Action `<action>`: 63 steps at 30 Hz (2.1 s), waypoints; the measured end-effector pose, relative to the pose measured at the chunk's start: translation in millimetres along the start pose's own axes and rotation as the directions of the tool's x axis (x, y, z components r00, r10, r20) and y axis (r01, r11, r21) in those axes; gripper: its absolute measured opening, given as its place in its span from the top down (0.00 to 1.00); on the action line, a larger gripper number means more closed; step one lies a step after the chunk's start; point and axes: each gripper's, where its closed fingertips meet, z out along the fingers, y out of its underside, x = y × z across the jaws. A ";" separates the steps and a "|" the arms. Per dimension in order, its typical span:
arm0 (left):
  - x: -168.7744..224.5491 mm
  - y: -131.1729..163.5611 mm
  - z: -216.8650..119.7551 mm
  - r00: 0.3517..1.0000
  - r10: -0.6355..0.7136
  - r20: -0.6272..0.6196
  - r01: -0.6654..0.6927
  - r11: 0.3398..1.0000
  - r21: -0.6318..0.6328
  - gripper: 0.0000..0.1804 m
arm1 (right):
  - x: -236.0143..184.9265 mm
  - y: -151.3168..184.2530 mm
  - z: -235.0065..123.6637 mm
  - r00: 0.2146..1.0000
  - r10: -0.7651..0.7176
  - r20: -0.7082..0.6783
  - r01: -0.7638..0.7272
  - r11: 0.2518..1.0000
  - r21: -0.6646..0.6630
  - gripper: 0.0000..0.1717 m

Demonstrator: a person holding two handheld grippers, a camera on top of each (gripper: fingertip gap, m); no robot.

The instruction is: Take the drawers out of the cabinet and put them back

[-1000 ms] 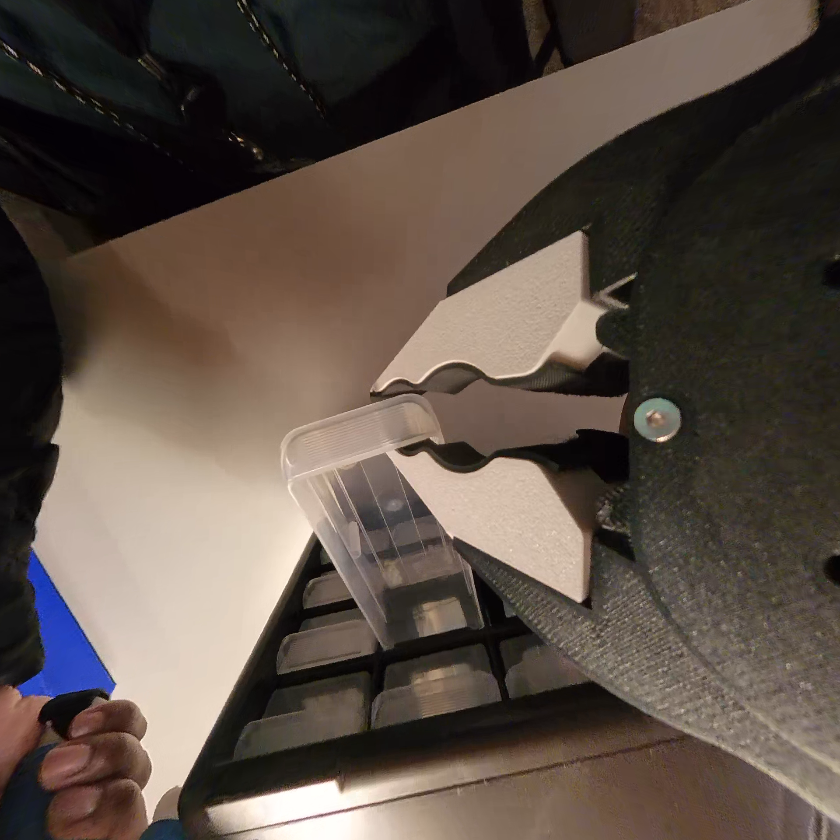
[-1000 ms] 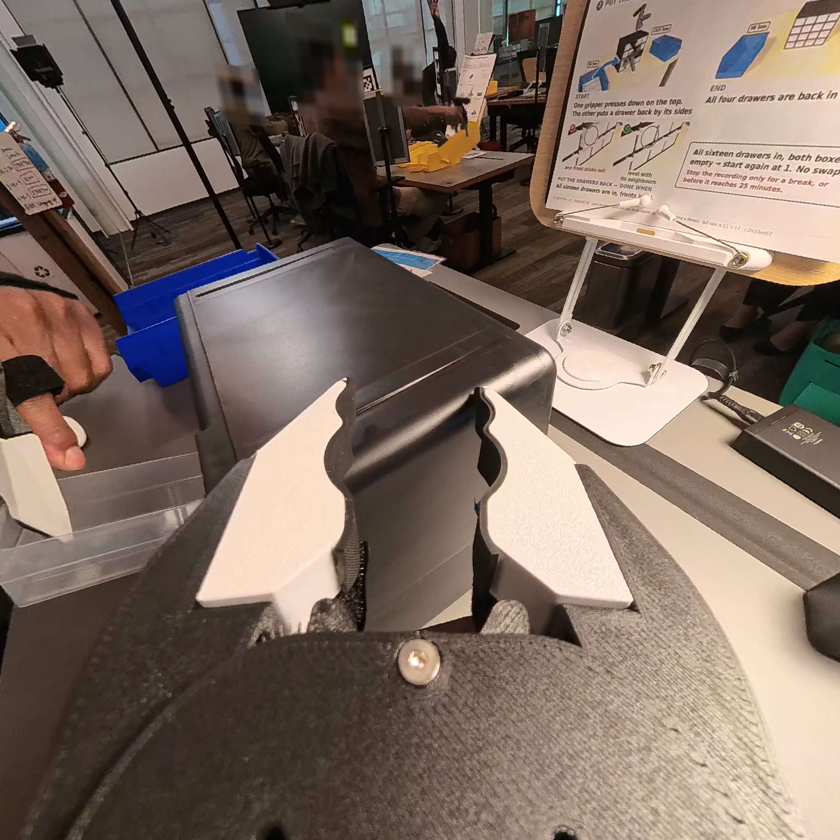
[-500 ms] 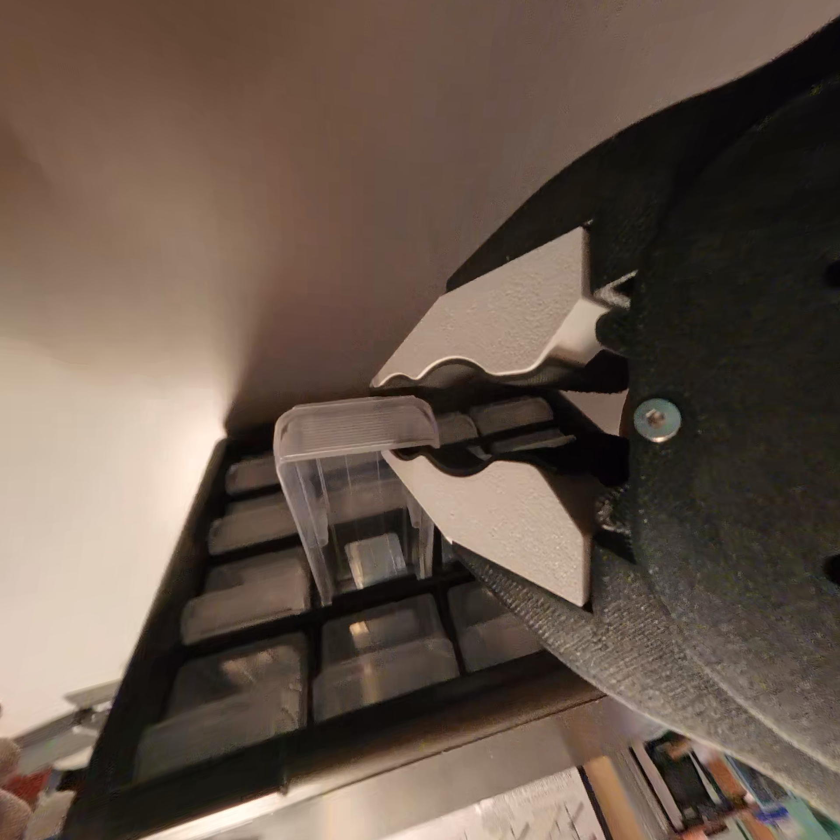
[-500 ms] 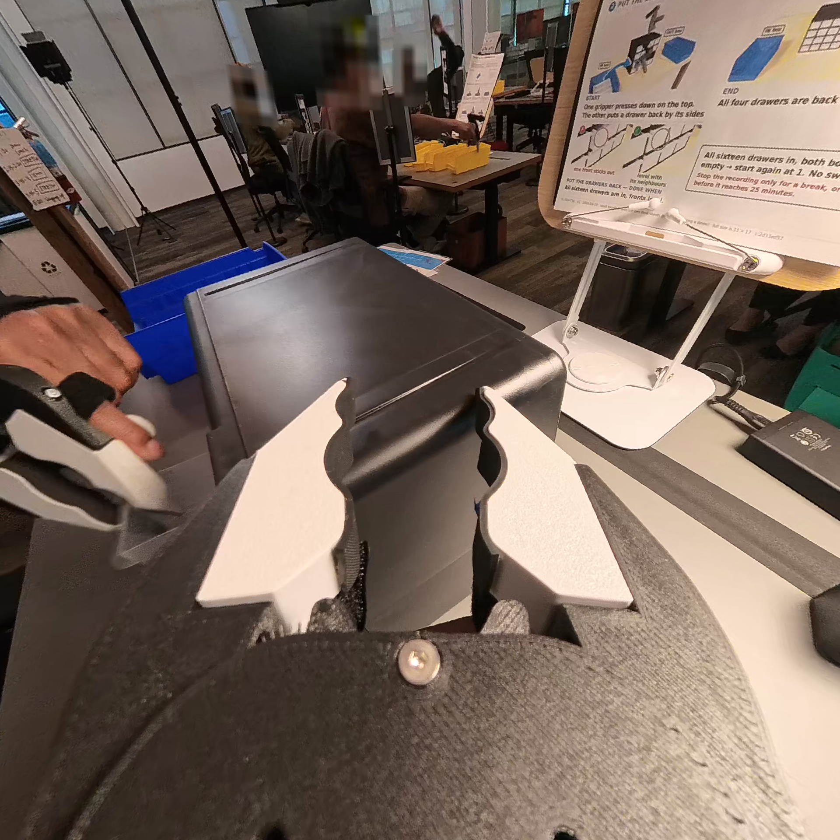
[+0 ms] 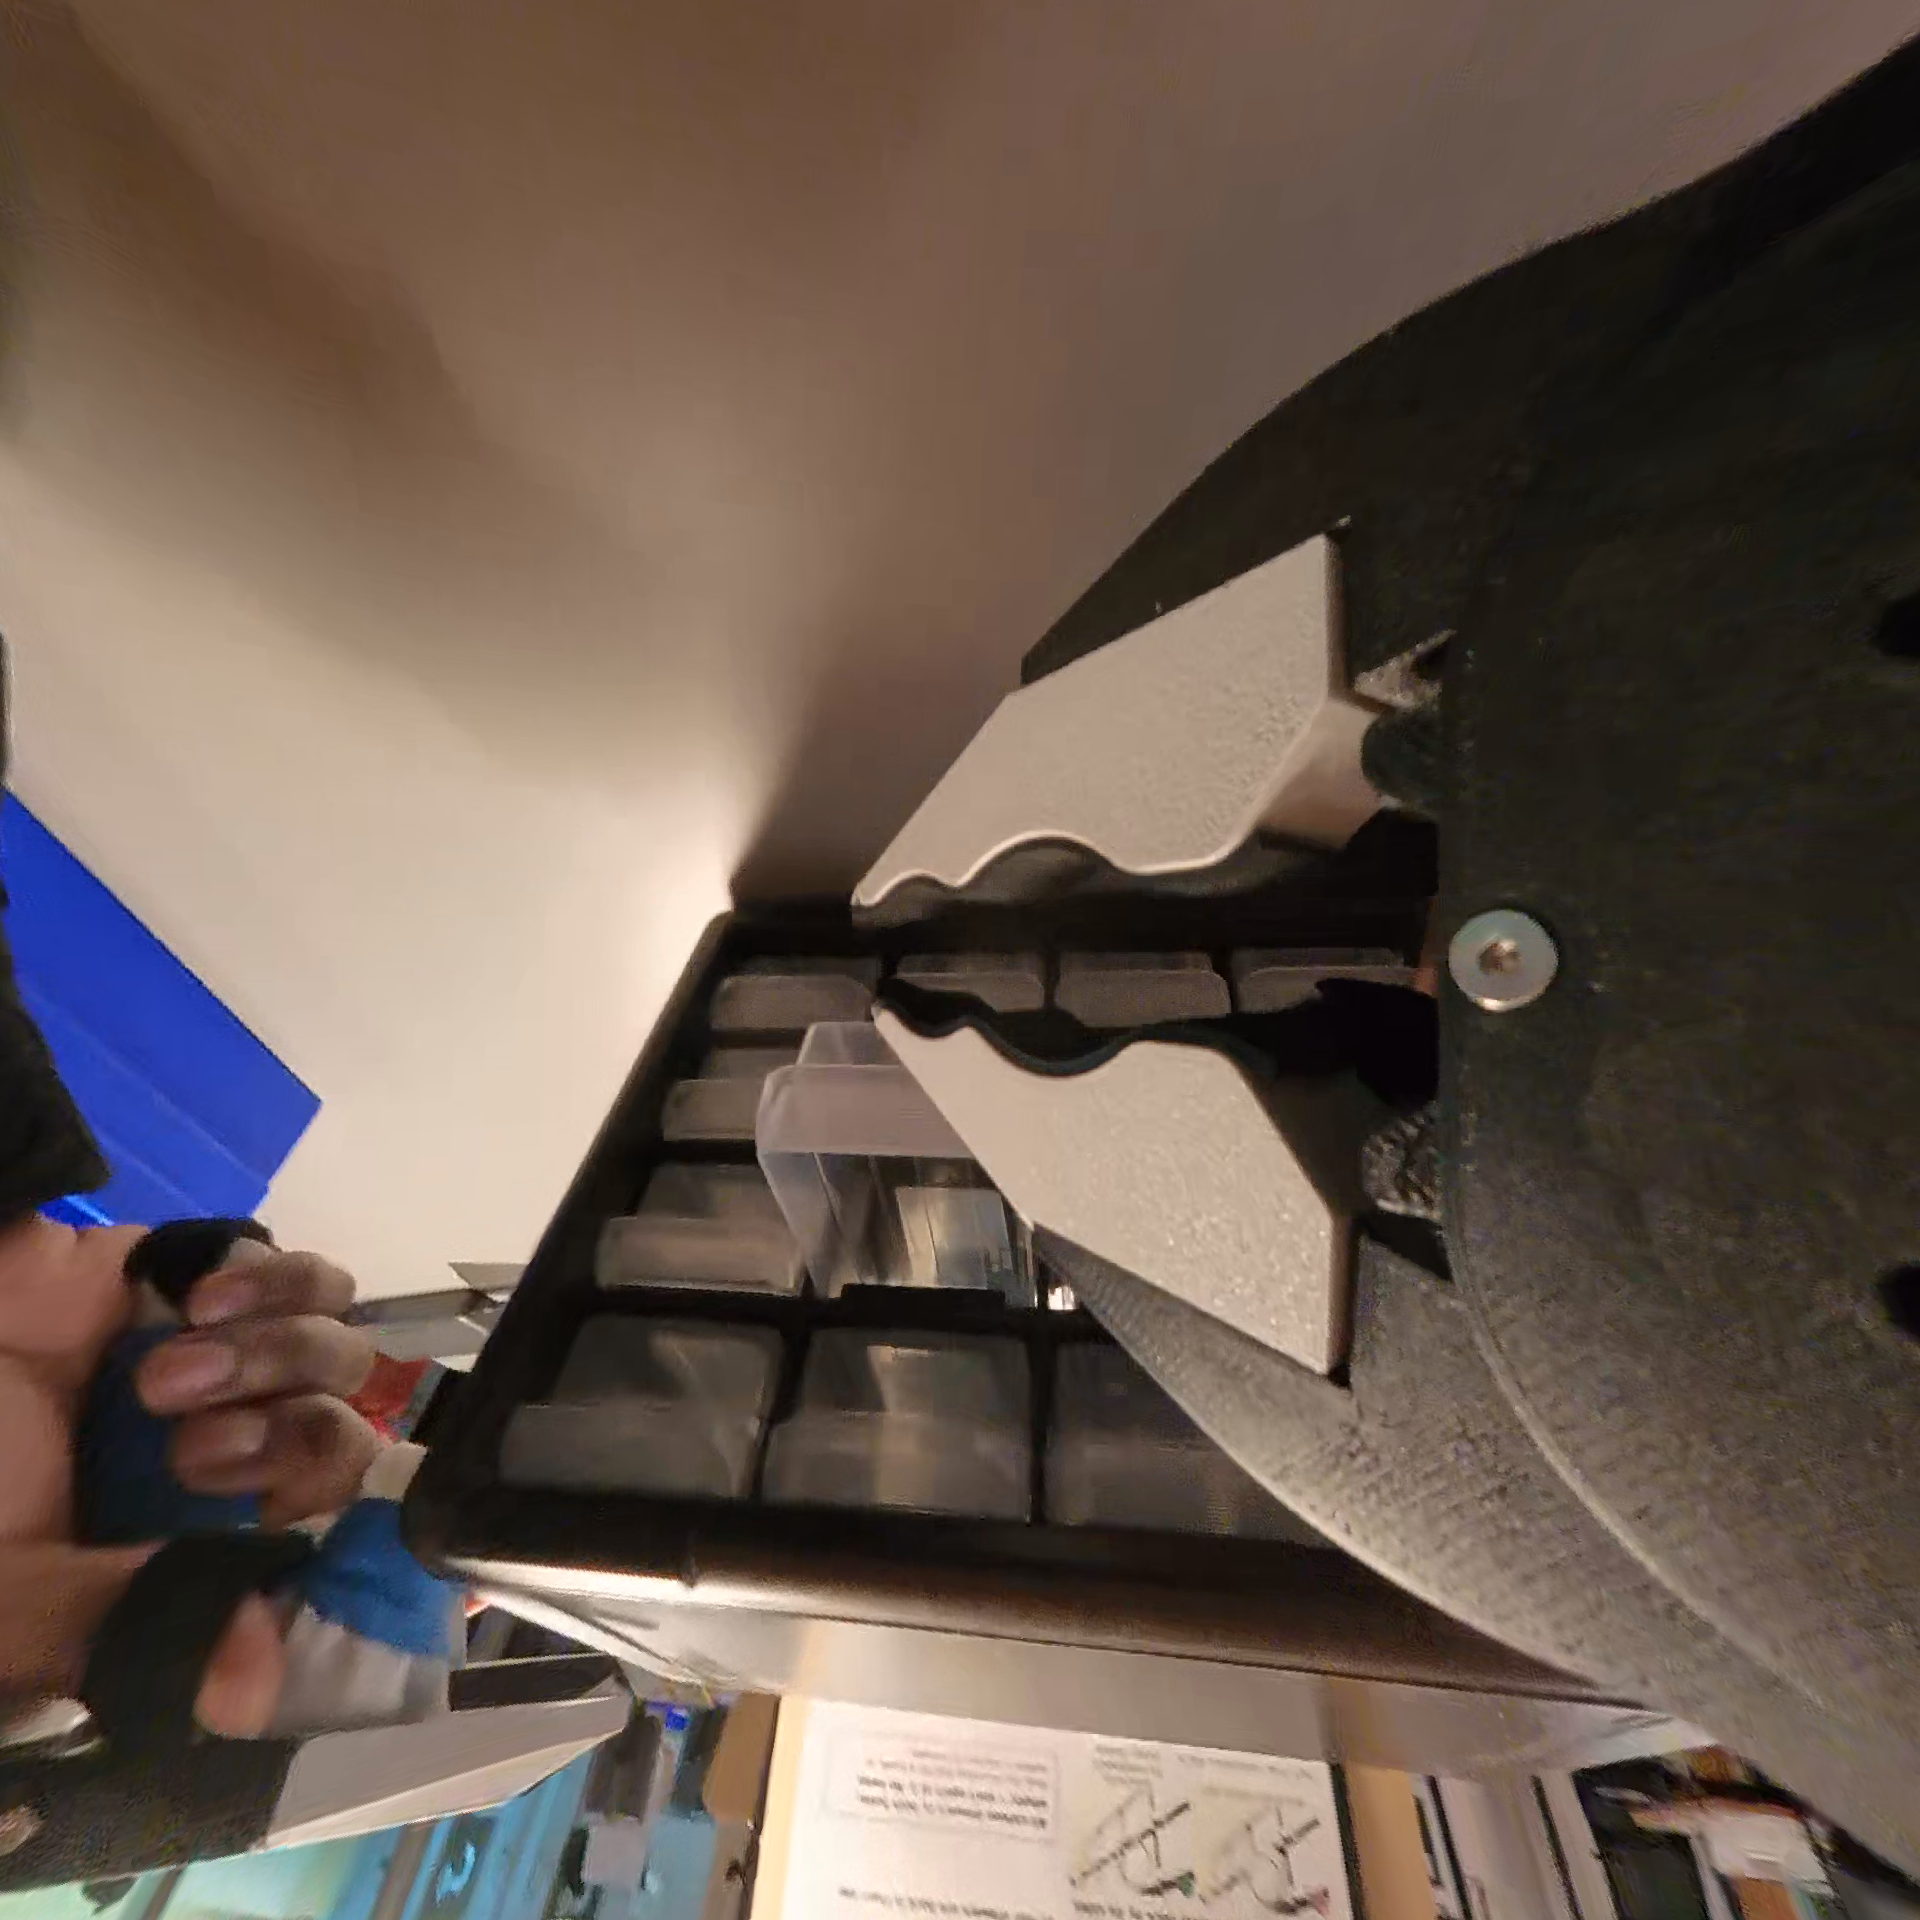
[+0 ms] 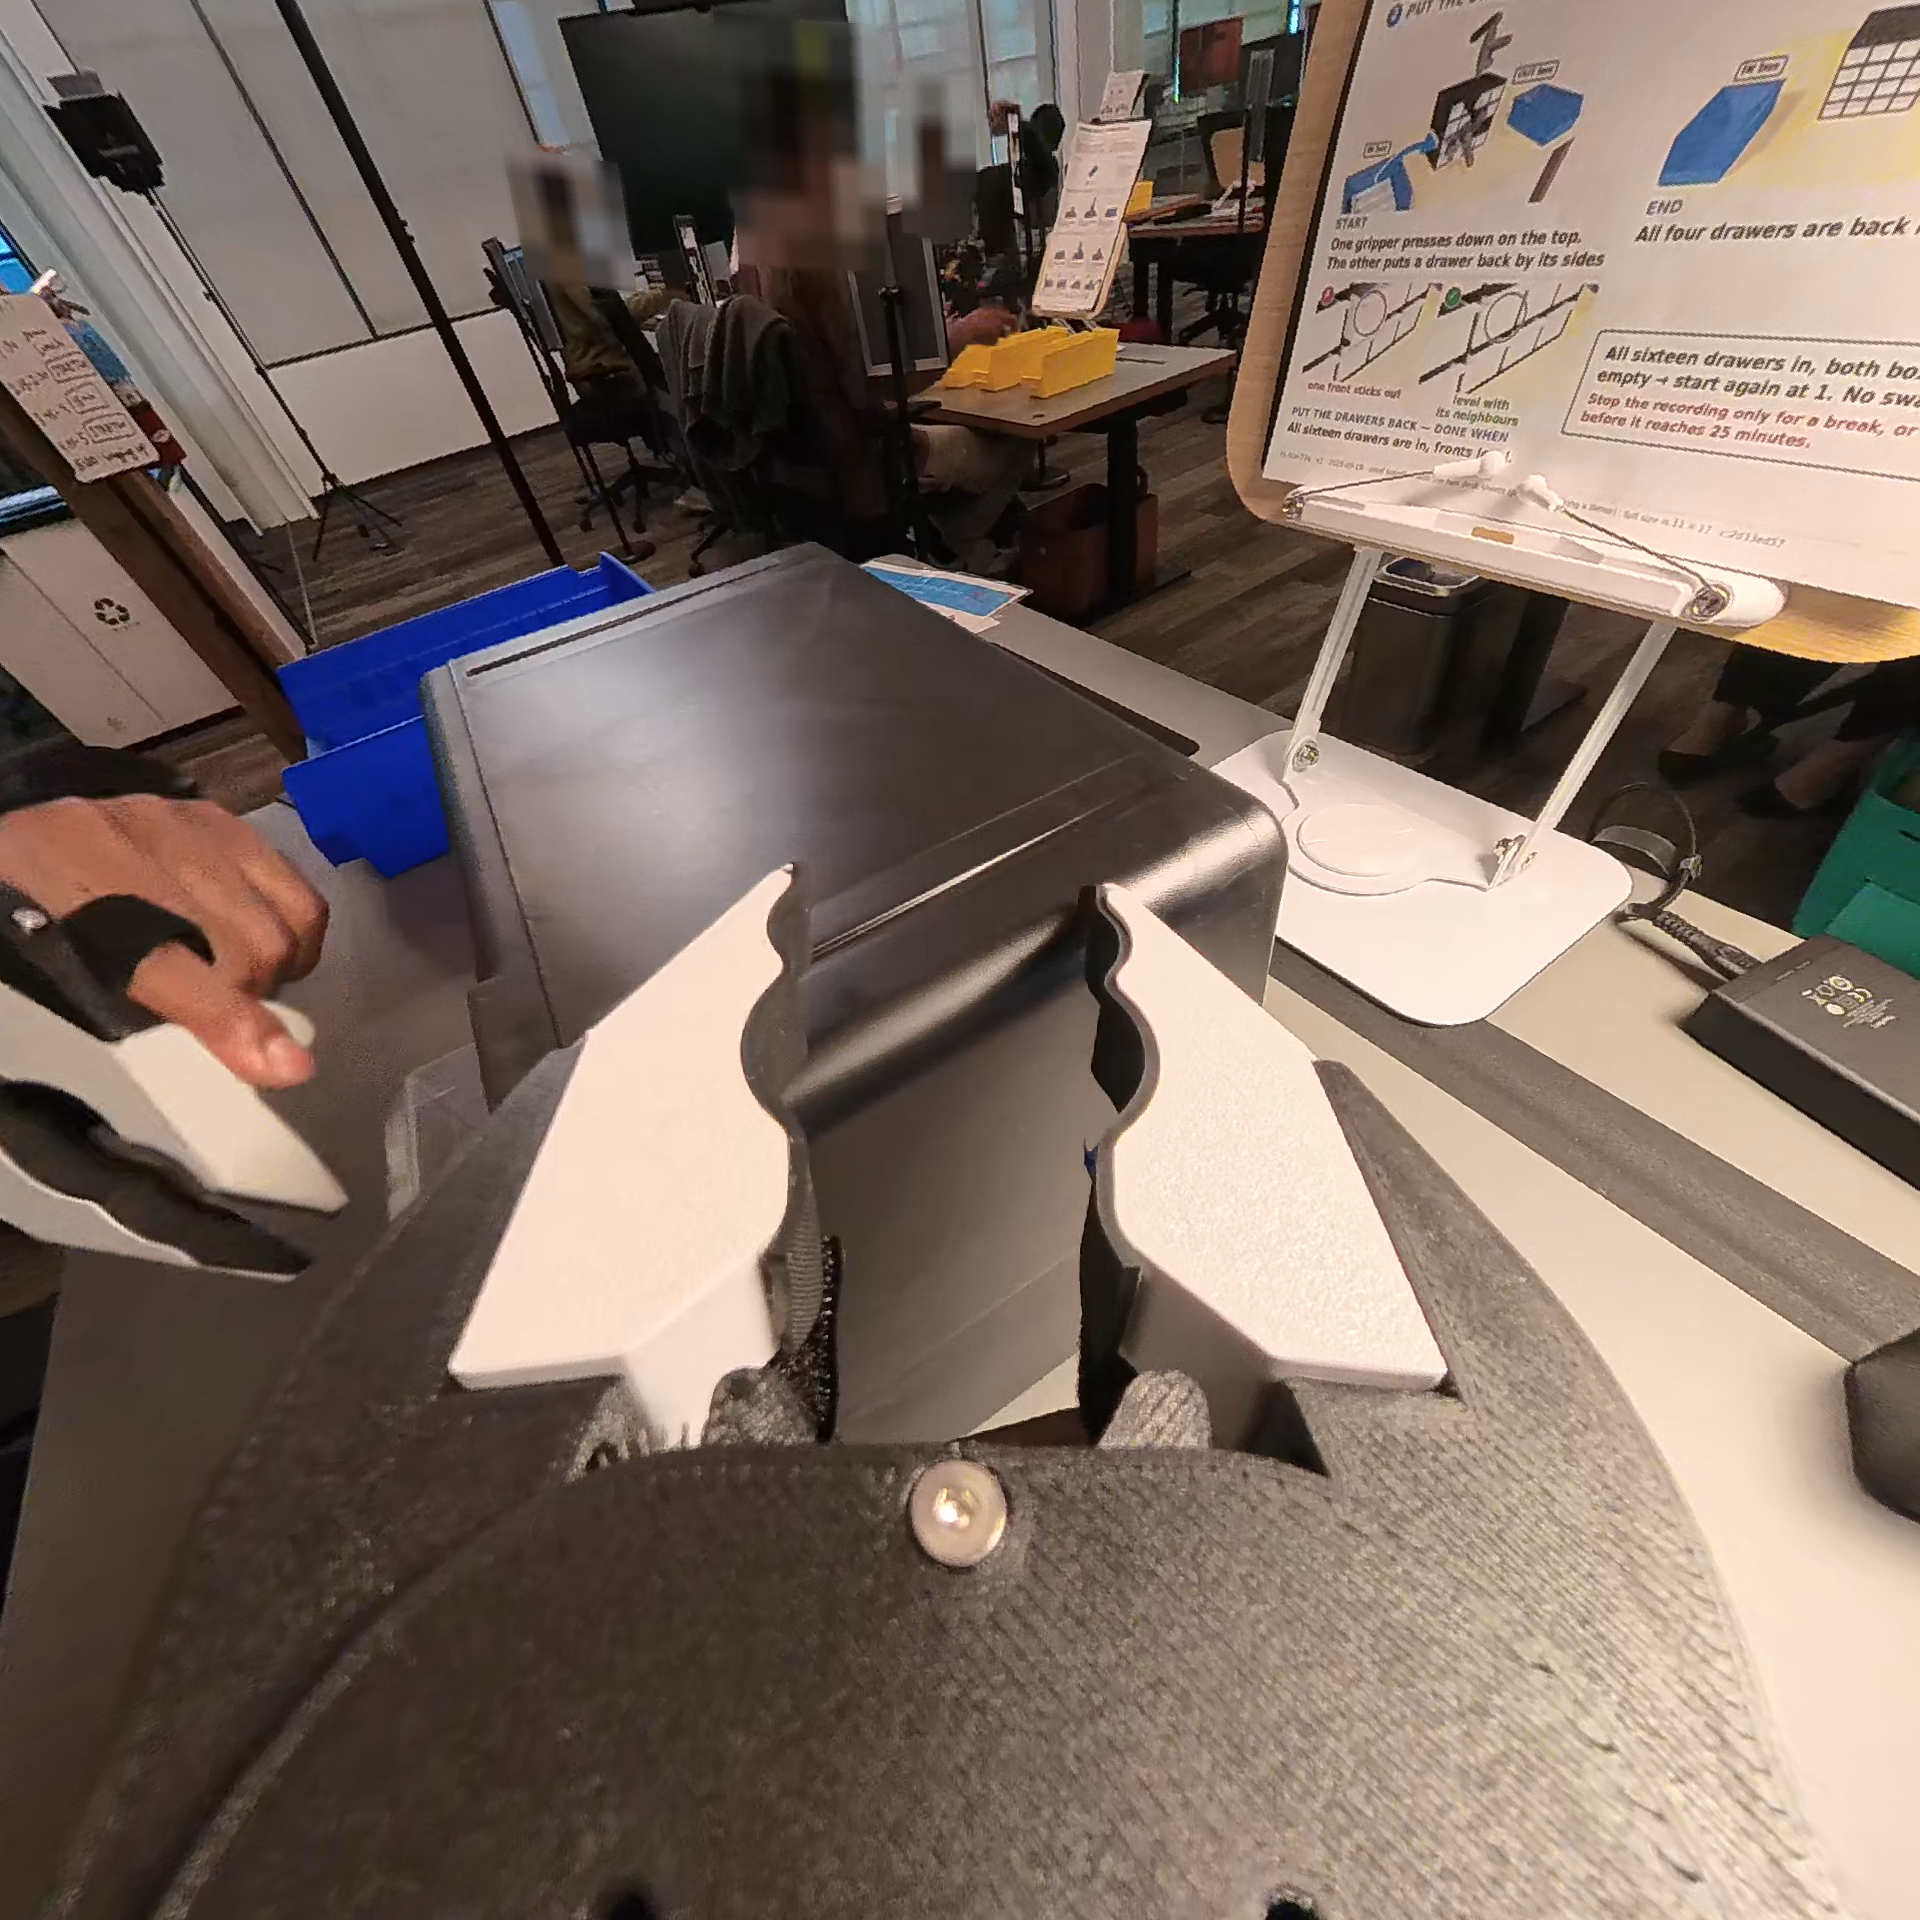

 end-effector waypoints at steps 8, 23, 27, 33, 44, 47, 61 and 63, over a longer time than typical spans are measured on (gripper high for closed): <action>-48.4 35.2 39.0 0.969 -0.081 0.234 0.112 0.986 -0.122 0.98 | -3.5 0.0 0.7 1.000 -0.009 0.000 0.009 1.000 -0.003 0.68; -53.9 76.0 -51.2 0.884 -0.323 0.338 0.338 0.941 0.015 0.84 | 2.4 -1.3 -3.0 1.000 -0.002 -0.004 0.002 1.000 0.005 0.68; -83.5 161.4 -140.8 0.760 -0.332 0.558 0.464 0.879 -0.108 0.84 | -0.1 0.3 -0.6 1.000 -0.007 -0.001 0.007 1.000 -0.003 0.68; -85.4 318.4 -263.7 0.660 -0.180 0.730 0.619 0.681 -0.392 0.82 | -0.7 0.7 -0.4 1.000 -0.017 -0.004 0.017 1.000 -0.008 0.68; -10.8 487.0 -269.4 0.811 -0.333 0.481 0.579 0.342 -0.740 0.69 | 3.4 3.8 -1.0 1.000 -0.022 -0.007 0.022 1.000 -0.014 0.68; 2.3 507.1 -257.3 0.792 -0.402 0.460 0.587 0.295 -0.754 0.69 | 6.9 5.6 -1.8 1.000 -0.019 -0.010 0.018 1.000 -0.018 0.68; -13.2 440.7 -291.8 0.703 -0.364 0.612 0.708 0.272 -0.652 0.97 | 9.8 7.7 -0.7 1.000 -0.017 -0.013 0.017 1.000 -0.023 0.68; -31.7 408.1 -299.3 0.685 -0.342 0.643 0.728 0.315 -0.609 0.97 | 9.0 7.4 -0.8 1.000 -0.019 -0.013 0.018 1.000 -0.024 0.68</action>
